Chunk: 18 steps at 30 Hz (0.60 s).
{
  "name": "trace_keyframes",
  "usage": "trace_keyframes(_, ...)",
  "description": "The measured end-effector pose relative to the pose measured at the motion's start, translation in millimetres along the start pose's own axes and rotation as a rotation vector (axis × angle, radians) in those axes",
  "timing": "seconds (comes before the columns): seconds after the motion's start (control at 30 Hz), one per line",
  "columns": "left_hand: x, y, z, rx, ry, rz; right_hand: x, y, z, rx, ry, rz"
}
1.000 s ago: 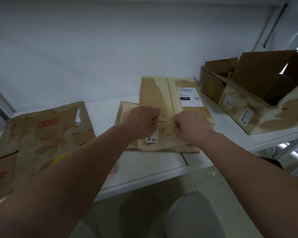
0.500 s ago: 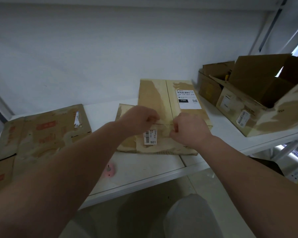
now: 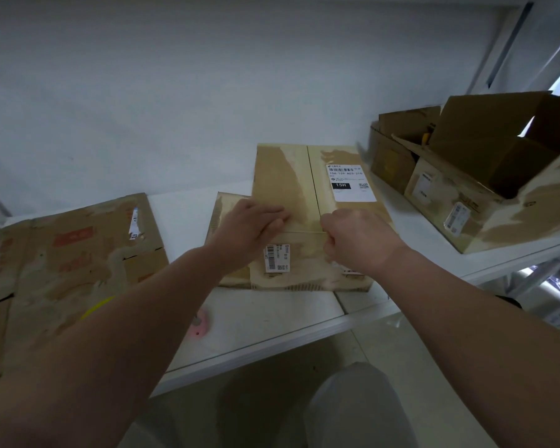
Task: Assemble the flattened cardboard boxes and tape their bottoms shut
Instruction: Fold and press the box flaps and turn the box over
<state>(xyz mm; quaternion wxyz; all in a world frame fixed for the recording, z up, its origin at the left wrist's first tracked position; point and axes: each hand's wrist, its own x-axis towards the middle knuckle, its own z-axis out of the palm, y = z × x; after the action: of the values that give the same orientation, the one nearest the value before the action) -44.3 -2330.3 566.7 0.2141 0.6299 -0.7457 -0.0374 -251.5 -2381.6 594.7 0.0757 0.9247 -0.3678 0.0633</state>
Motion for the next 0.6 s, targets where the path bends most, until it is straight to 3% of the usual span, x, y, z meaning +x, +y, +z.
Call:
trace_keyframes(0.13, -7, -2, 5, 0.037, -0.001, 0.012, -1, 3, 7, -0.011, 0.085, -0.046)
trace_keyframes(0.27, -6, -1, 4, 0.088, 0.016, 0.042, 1, -4, 2, -0.189, -0.002, -0.089)
trace_keyframes(0.4, -6, -1, 5, 0.095, 0.026, 0.031, 1, -1, 13, -0.261, 0.078, -0.184)
trace_keyframes(0.6, 0, 0, -2, 0.147, -0.066, -0.054, 0, -4, 18, -0.311, 0.082, -0.202)
